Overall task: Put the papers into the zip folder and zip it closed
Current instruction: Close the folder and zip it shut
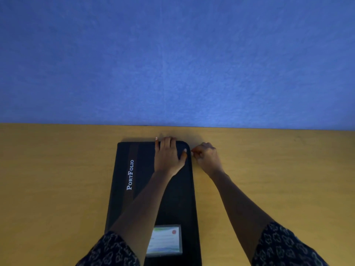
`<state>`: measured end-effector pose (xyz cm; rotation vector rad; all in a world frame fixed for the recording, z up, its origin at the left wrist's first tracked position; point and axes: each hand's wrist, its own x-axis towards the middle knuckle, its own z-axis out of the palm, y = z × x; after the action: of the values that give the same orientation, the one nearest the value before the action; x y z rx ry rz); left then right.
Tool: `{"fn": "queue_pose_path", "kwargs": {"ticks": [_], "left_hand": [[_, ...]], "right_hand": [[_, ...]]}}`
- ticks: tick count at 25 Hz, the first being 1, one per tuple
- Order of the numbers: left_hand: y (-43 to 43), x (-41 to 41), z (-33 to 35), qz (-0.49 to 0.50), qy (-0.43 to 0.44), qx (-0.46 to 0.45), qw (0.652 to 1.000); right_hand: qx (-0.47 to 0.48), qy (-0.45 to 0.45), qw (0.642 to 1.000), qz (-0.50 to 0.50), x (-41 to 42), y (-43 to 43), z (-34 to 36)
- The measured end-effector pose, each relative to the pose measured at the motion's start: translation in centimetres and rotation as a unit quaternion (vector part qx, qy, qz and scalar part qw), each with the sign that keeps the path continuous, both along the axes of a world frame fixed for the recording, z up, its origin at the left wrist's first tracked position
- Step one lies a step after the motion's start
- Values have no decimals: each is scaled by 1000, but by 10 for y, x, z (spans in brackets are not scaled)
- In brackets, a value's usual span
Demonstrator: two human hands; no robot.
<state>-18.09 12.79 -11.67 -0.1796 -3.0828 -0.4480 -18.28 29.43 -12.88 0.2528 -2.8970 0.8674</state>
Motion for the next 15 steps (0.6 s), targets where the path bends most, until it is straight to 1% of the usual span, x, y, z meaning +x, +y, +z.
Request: {"fn": "queue_pose_path", "kwargs": {"ticks": [3, 6, 10, 15], "left_hand": [[-1, 0, -2, -7, 61, 42, 997], [-1, 3, -3, -10, 86, 71, 994], [2, 6, -4, -17, 99, 67, 993], [4, 7, -7, -18, 81, 37, 996]], "right_hand": [[-3, 11, 1000, -2, -11, 0, 4], [2, 5, 999, 33, -35, -6, 10], [36, -20, 990, 133, -71, -8, 20], [109, -43, 954, 277, -103, -46, 36]]}}
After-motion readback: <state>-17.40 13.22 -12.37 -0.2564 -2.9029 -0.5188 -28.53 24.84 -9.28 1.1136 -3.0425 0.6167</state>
